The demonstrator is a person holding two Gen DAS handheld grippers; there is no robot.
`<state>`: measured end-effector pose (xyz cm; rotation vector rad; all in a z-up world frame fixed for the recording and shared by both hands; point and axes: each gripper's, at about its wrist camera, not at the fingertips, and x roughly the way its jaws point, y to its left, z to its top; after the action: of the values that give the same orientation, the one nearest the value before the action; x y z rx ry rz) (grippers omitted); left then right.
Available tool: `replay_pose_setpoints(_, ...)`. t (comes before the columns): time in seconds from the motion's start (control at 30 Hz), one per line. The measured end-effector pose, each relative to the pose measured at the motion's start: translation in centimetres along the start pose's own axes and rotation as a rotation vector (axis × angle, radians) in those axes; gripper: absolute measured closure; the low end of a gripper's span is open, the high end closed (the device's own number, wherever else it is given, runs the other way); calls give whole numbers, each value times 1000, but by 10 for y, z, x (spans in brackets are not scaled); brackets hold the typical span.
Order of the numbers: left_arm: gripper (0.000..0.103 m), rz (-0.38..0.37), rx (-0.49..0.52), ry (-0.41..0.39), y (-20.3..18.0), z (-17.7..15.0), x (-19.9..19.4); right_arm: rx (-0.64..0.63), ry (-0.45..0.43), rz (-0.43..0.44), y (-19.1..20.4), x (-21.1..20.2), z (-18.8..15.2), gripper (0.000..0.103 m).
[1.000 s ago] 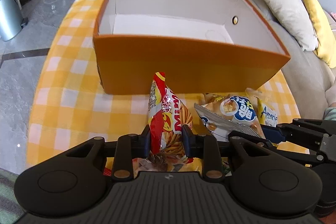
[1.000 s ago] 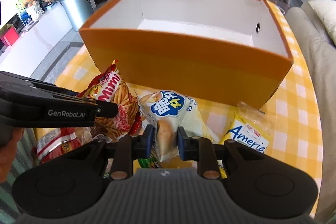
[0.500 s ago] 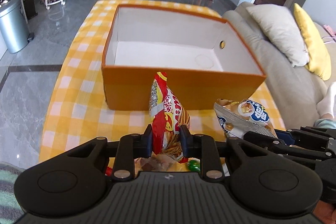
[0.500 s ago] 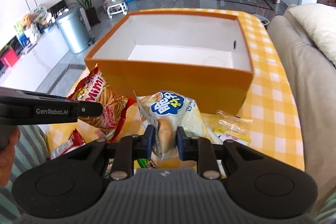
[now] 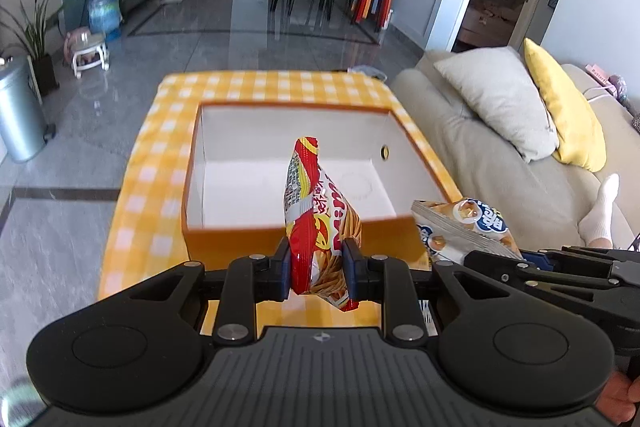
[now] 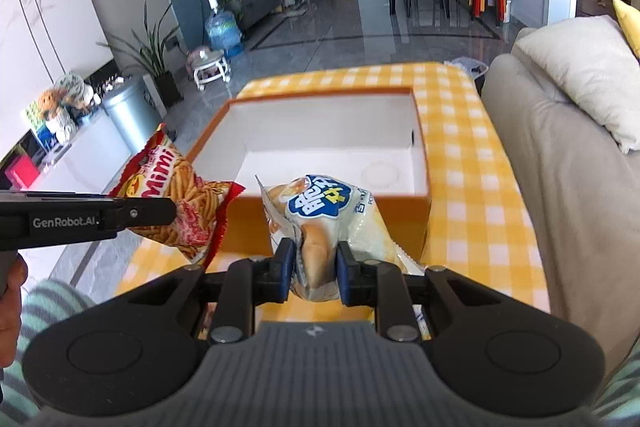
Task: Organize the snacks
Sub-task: 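Carry both bags over the orange box and open both tools to drop them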
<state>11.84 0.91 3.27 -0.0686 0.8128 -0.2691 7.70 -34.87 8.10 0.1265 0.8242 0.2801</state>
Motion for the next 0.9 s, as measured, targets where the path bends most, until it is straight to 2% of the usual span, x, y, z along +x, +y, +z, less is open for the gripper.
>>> replay_pose_setpoints(0.3, 75, 5, 31, -49, -1, 34, 10, 20, -58, 25, -9, 3, 36, 84)
replay_pose_setpoints(0.53, 75, 33, 30, -57, 11, 58, 28, 57, -57, 67, -12, 34, 69, 84)
replay_pose_setpoints(0.73, 75, 93, 17, -3, 32, 68, 61, 81, -19, 79, -6, 79, 92, 84)
replay_pose_setpoints(0.9, 75, 111, 47, 93, 40, 65, 93, 75, 68, 67, 1, 129, 95, 84)
